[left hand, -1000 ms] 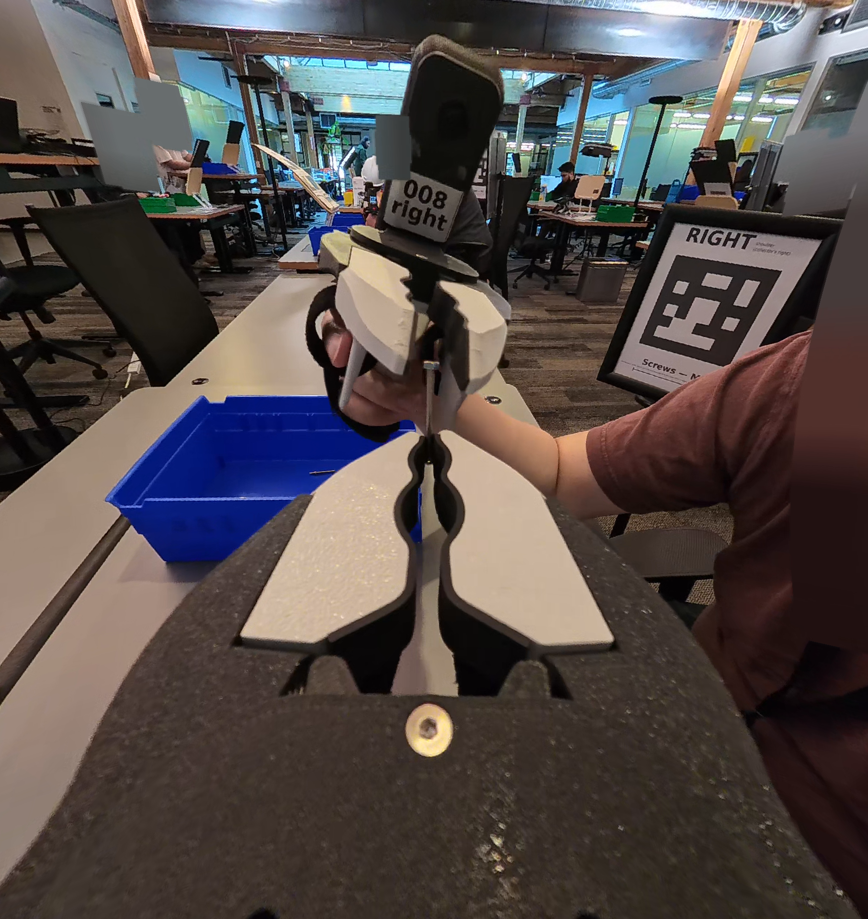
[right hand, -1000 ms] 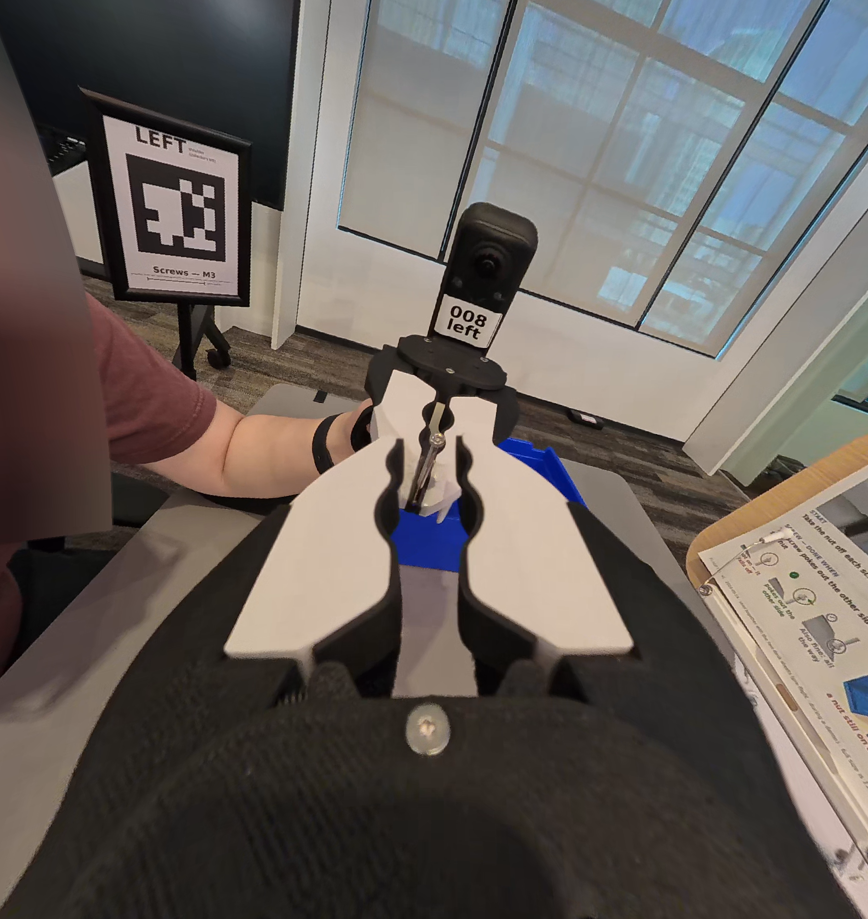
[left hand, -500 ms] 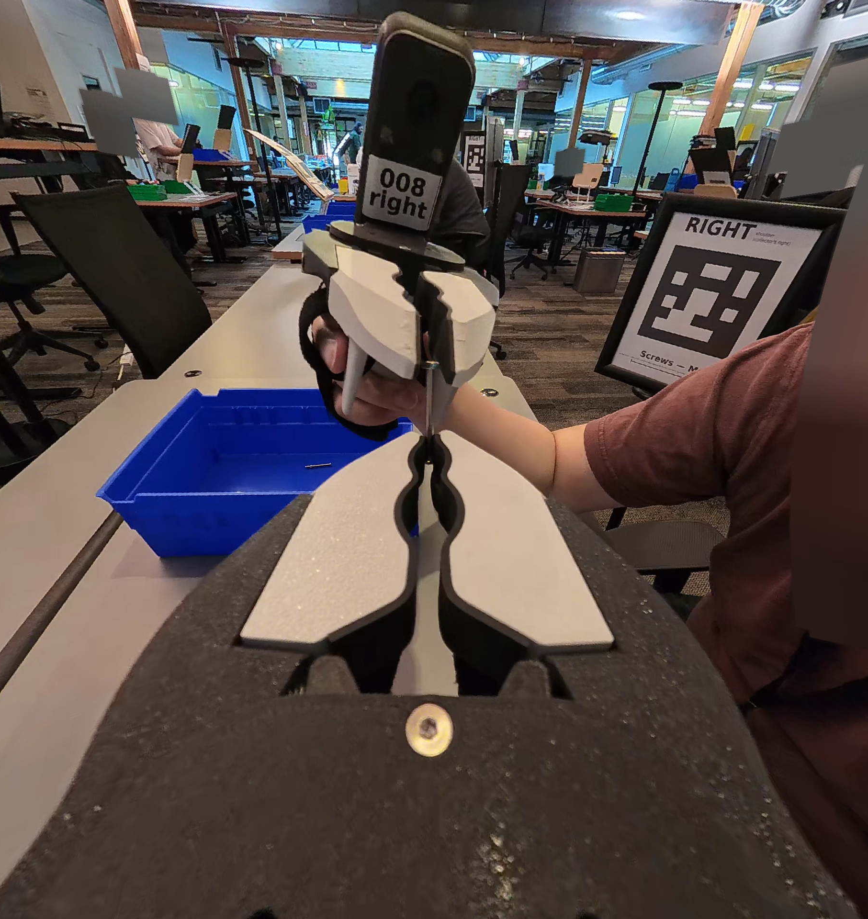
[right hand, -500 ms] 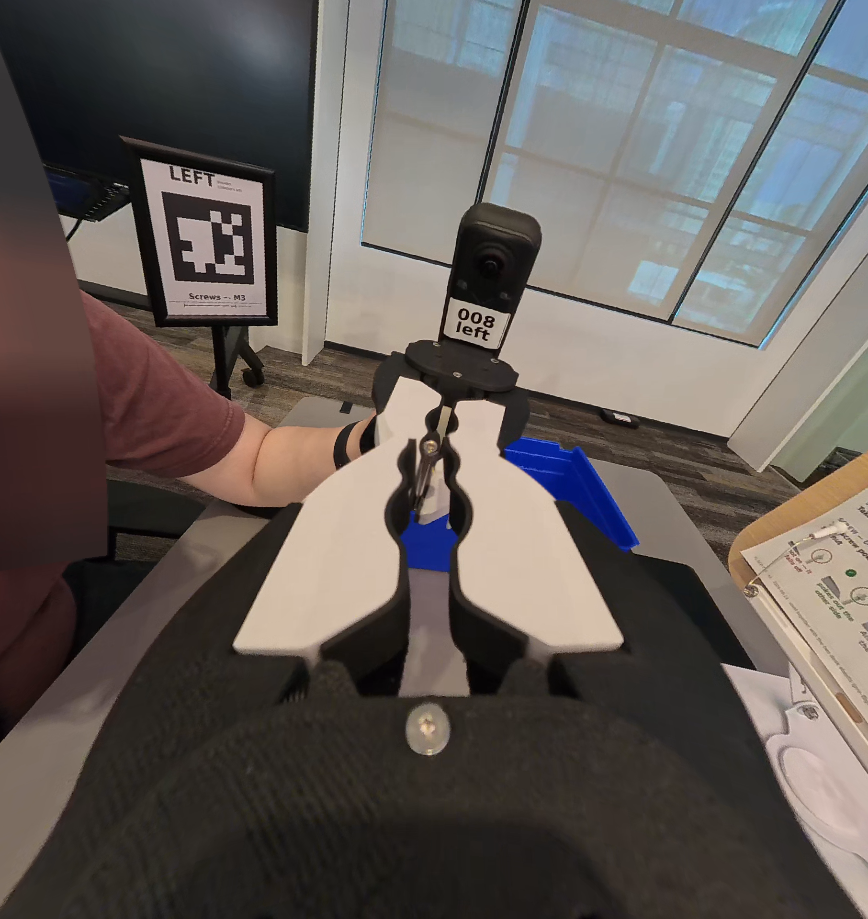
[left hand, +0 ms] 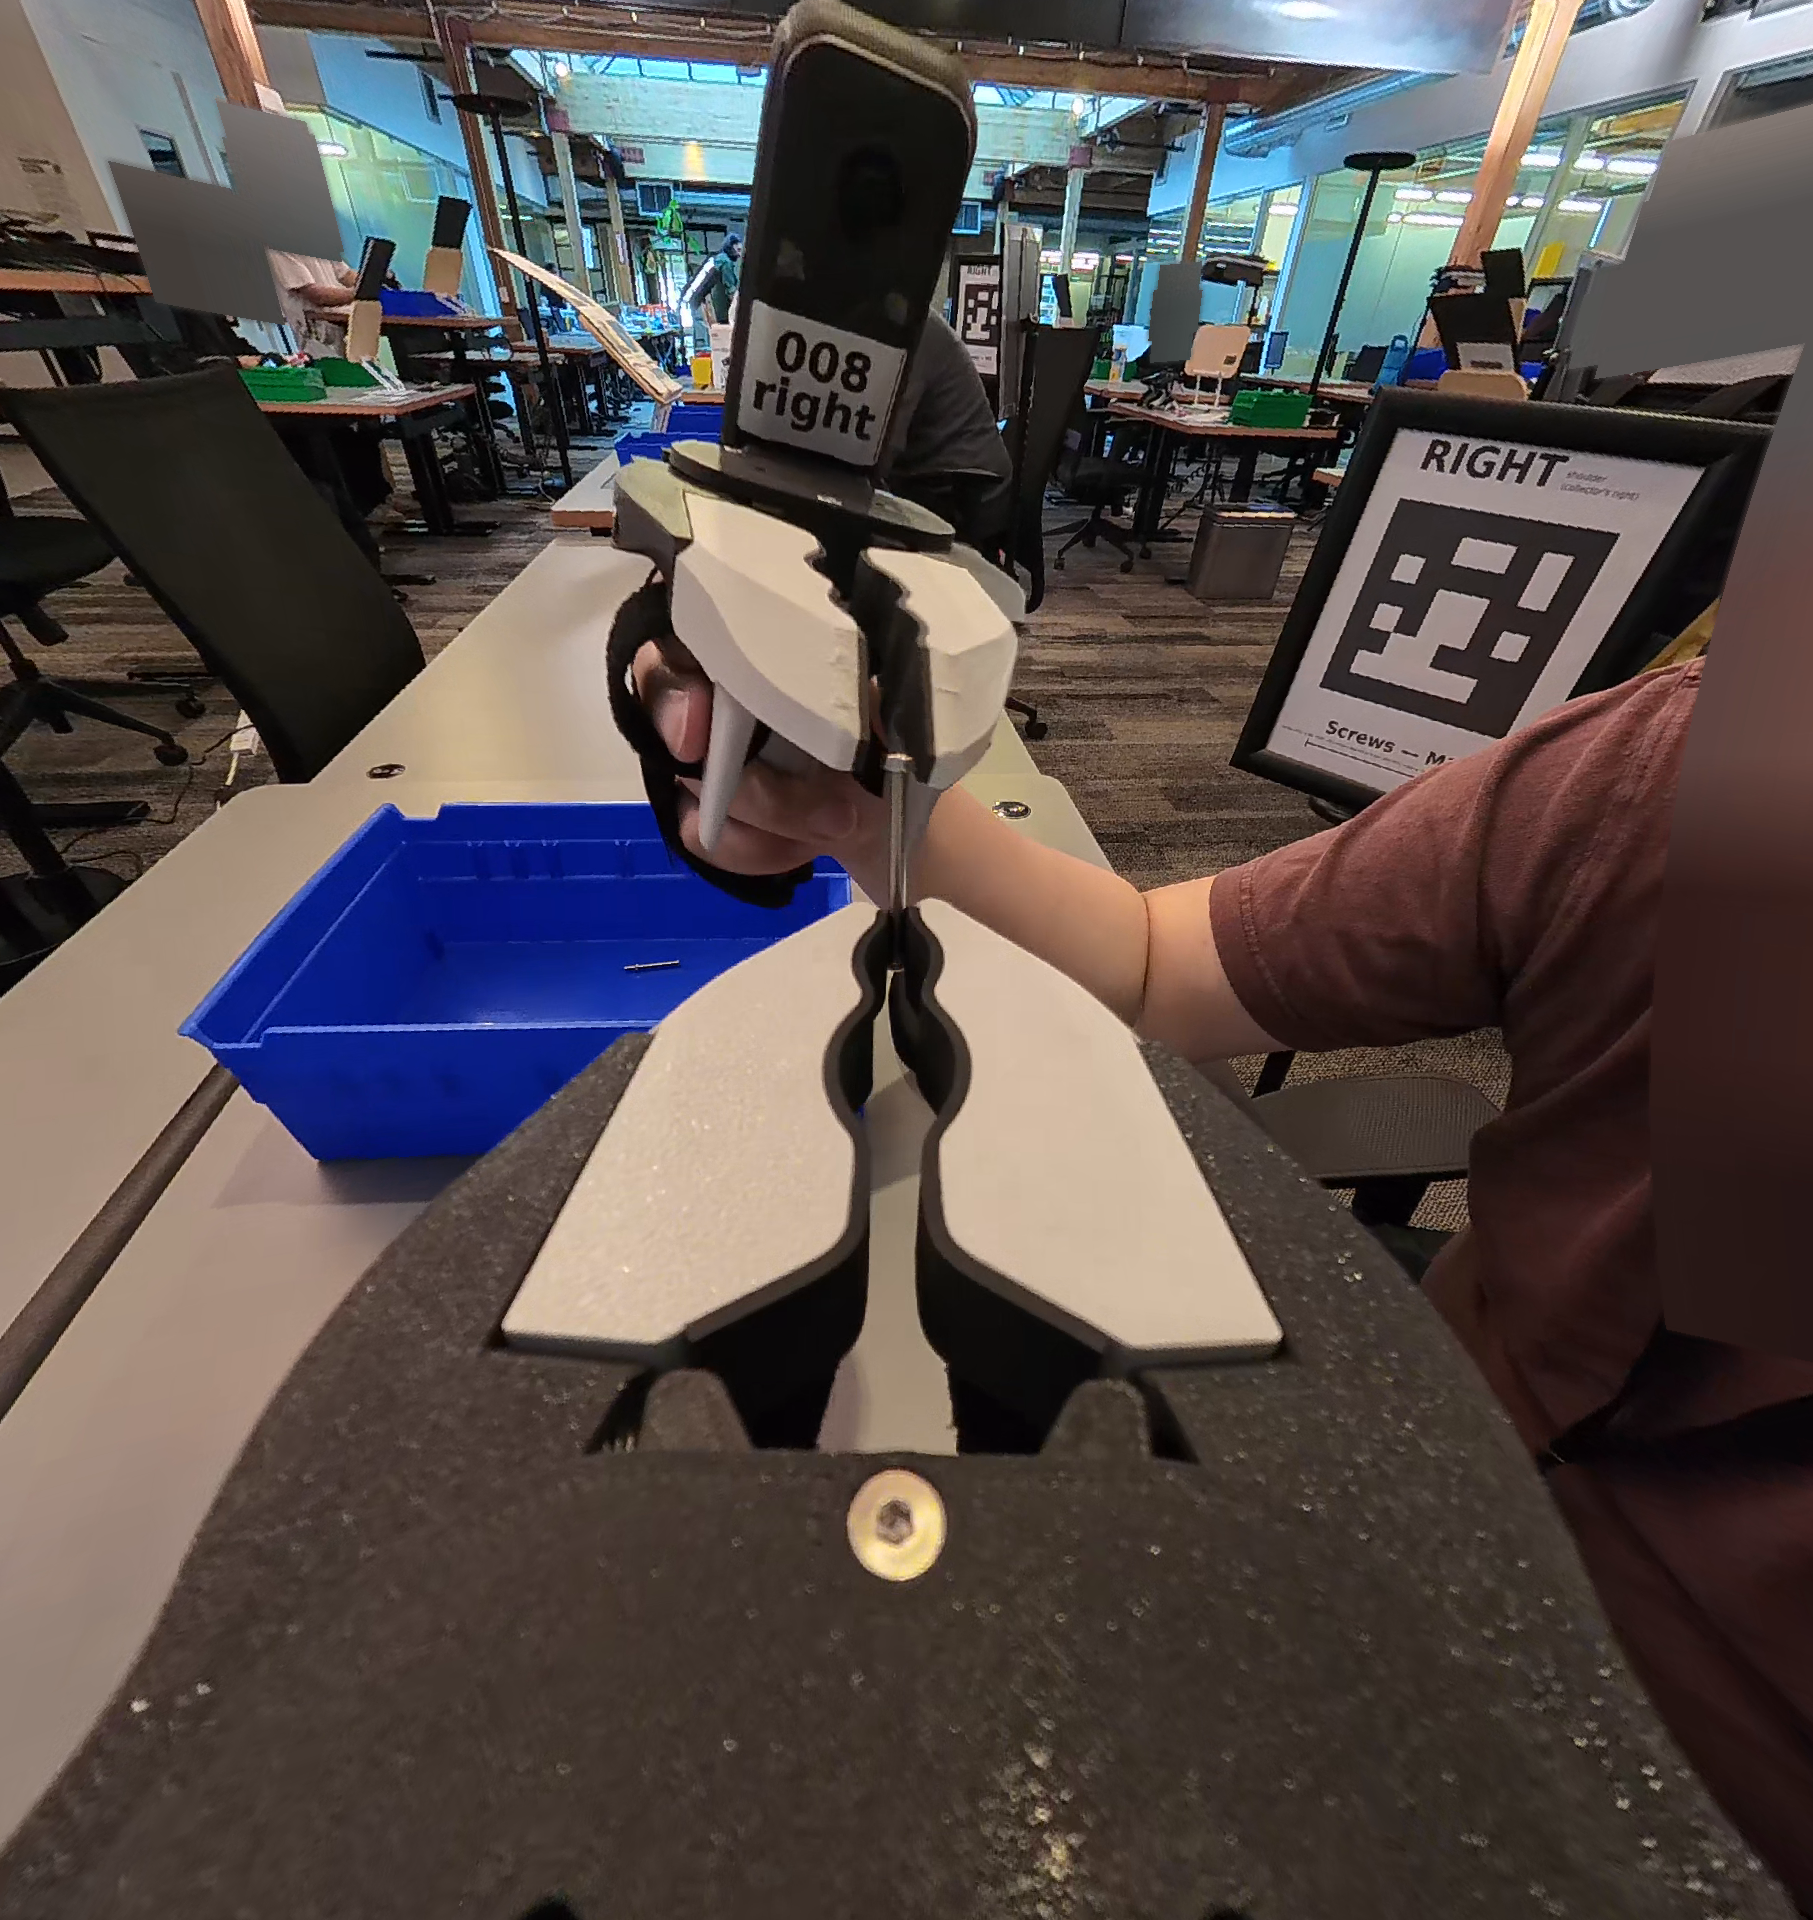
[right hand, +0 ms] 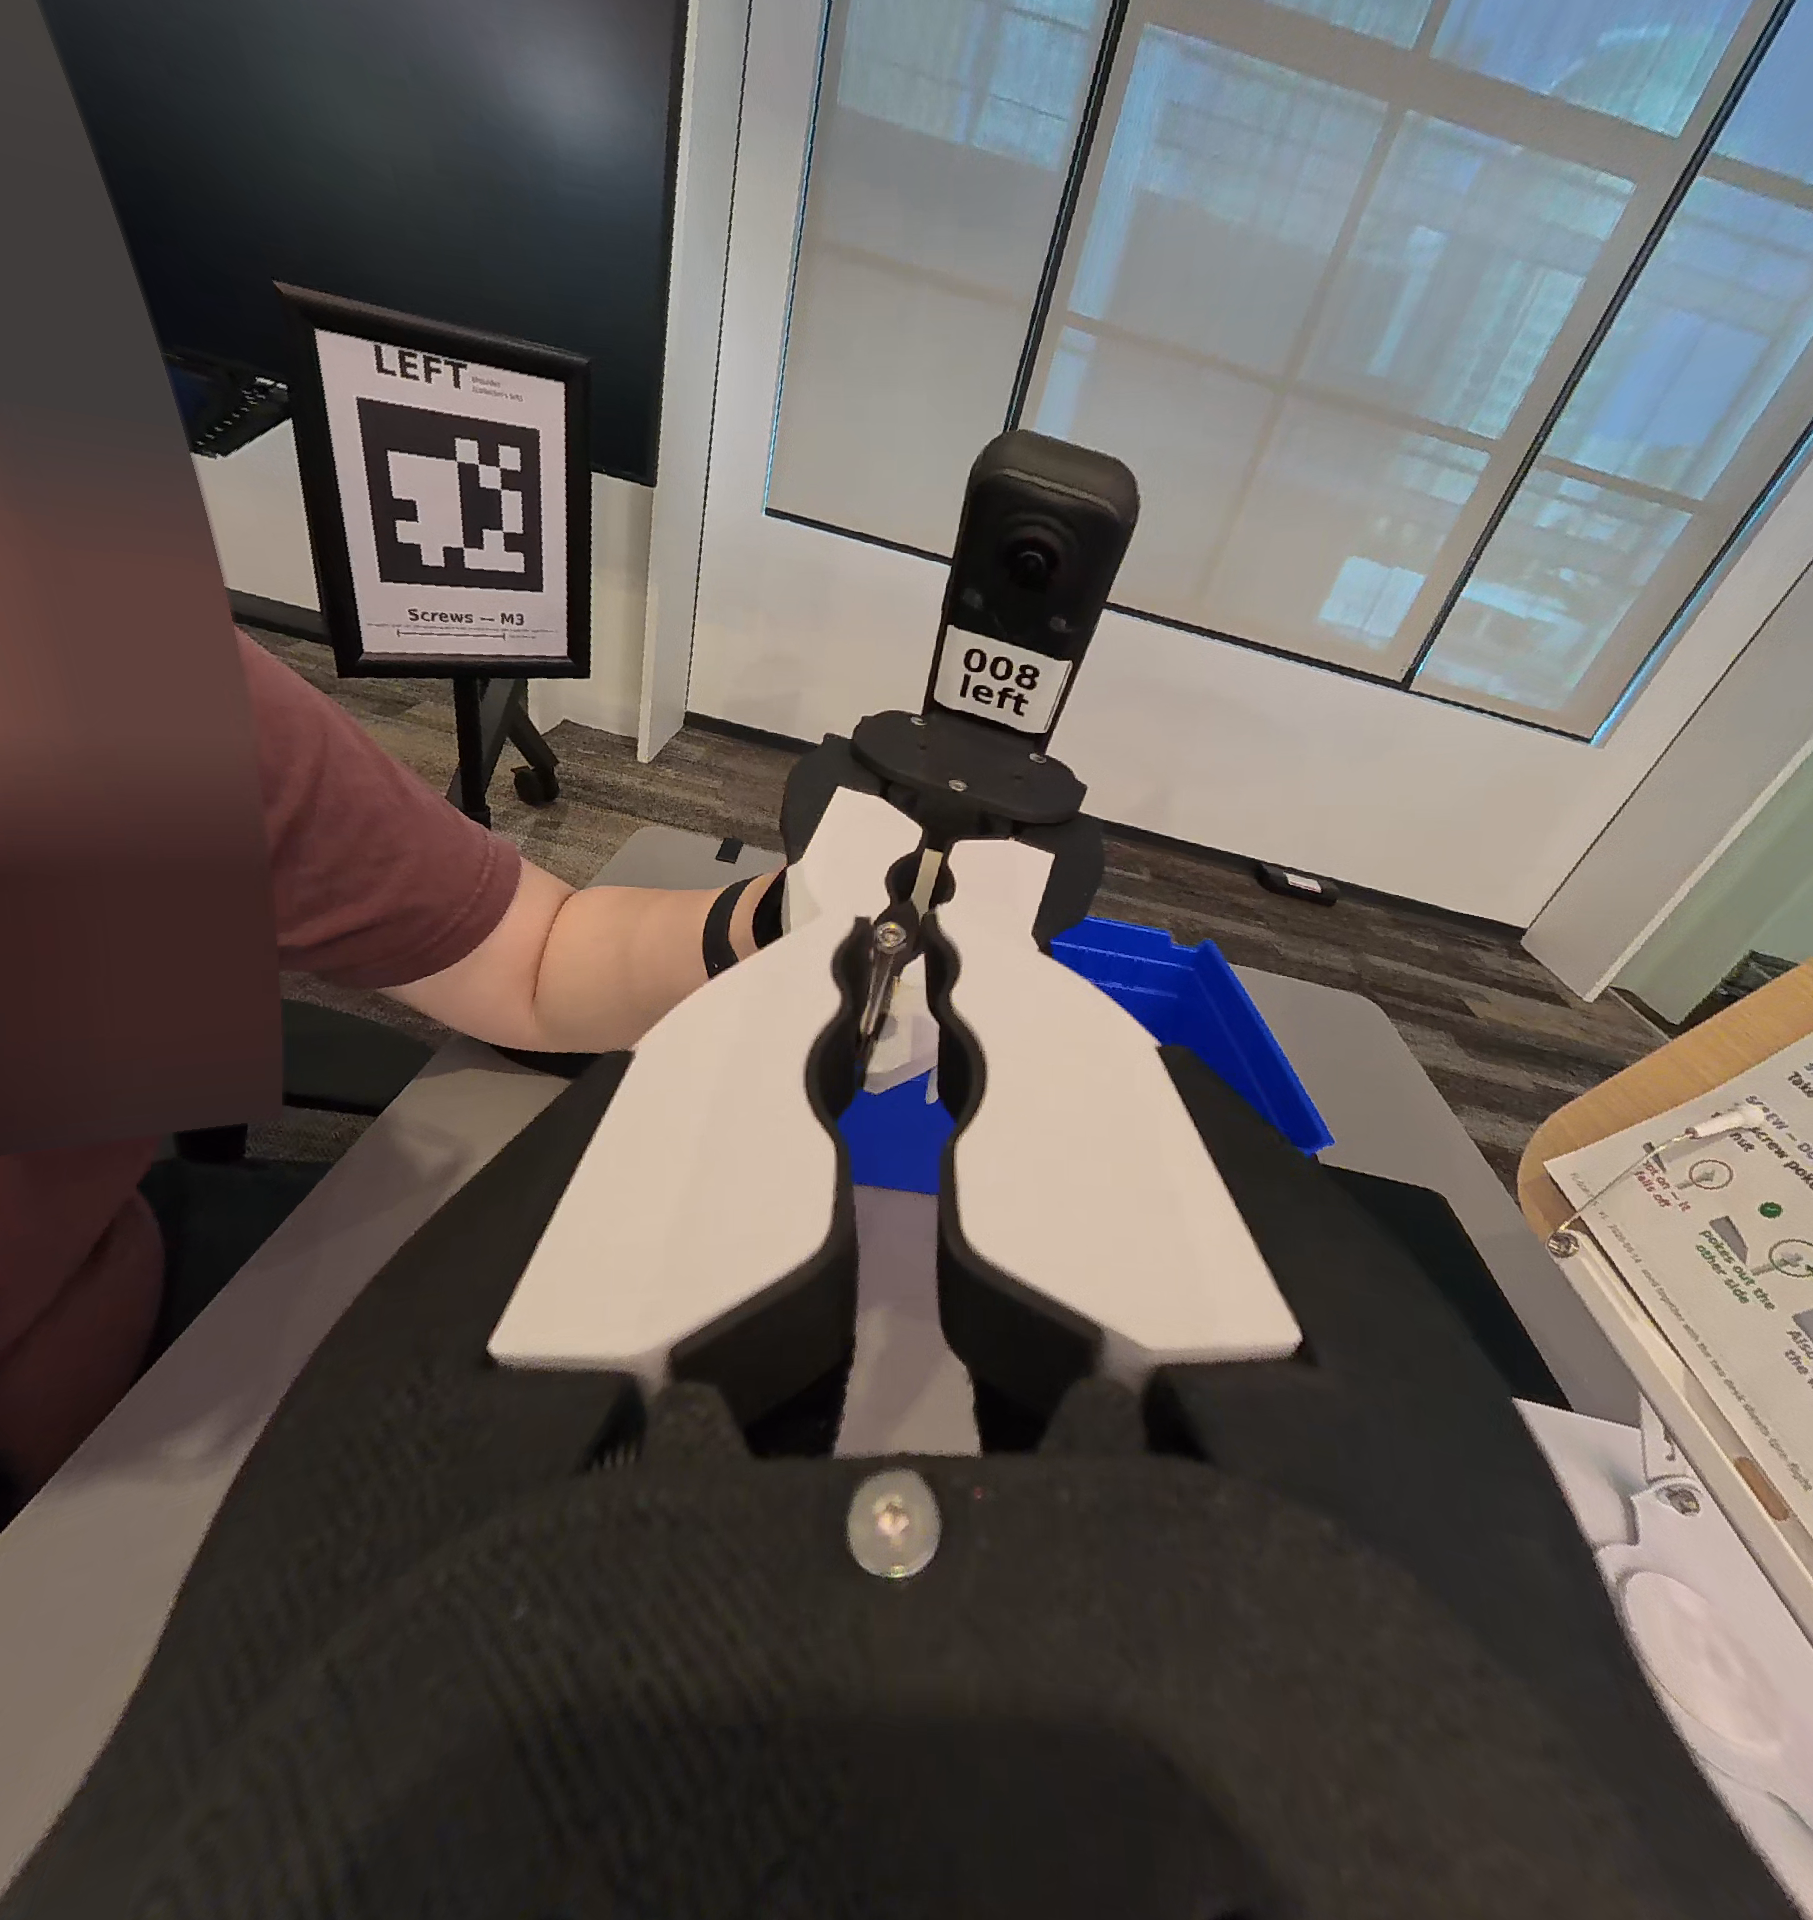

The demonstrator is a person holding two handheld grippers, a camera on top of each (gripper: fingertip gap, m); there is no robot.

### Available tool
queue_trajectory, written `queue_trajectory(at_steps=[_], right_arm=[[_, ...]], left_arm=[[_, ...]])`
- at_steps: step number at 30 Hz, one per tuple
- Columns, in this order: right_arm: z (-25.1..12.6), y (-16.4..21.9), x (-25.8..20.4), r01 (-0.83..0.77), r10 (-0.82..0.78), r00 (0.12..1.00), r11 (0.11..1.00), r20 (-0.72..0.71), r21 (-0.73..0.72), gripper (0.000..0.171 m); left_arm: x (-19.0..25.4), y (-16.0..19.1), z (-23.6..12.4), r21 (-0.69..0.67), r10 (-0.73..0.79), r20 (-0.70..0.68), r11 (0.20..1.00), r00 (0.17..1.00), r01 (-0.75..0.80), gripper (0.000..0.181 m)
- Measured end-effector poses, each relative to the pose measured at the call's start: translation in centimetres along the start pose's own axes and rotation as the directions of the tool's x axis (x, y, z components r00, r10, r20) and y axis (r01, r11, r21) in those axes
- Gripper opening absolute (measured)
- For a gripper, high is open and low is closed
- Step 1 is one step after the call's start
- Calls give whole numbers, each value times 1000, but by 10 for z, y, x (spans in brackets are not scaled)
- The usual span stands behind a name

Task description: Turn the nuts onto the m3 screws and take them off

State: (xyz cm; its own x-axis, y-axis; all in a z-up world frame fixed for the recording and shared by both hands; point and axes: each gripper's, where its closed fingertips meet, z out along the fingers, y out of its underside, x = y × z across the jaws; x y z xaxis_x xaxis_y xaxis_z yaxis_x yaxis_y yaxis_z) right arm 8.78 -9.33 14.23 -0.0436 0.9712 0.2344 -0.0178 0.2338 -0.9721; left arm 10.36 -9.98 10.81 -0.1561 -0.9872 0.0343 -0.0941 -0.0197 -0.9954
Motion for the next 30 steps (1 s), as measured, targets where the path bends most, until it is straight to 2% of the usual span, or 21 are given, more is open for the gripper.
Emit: queue_trajectory(at_steps=[1,10,18,30], right_arm=[[0,0,0,0,0,1000,1000,1,1,8],[-2,7,-4,-45,47,998,998,39,-50,6],[-5,14,-16,-159,173,972,982,160,-98,6],[-3,20,-8,-107,119,989,985,83,-135,9]], left_arm=[[0,0,0,-1,-1,2,1000,1000,1,2],[0,6,2,-45,8,4,999,1000,-8,2],[7,16,6,-114,41,-21,993,999,-43,2],[0,11,3,-92,29,18,995,999,-28,2]])
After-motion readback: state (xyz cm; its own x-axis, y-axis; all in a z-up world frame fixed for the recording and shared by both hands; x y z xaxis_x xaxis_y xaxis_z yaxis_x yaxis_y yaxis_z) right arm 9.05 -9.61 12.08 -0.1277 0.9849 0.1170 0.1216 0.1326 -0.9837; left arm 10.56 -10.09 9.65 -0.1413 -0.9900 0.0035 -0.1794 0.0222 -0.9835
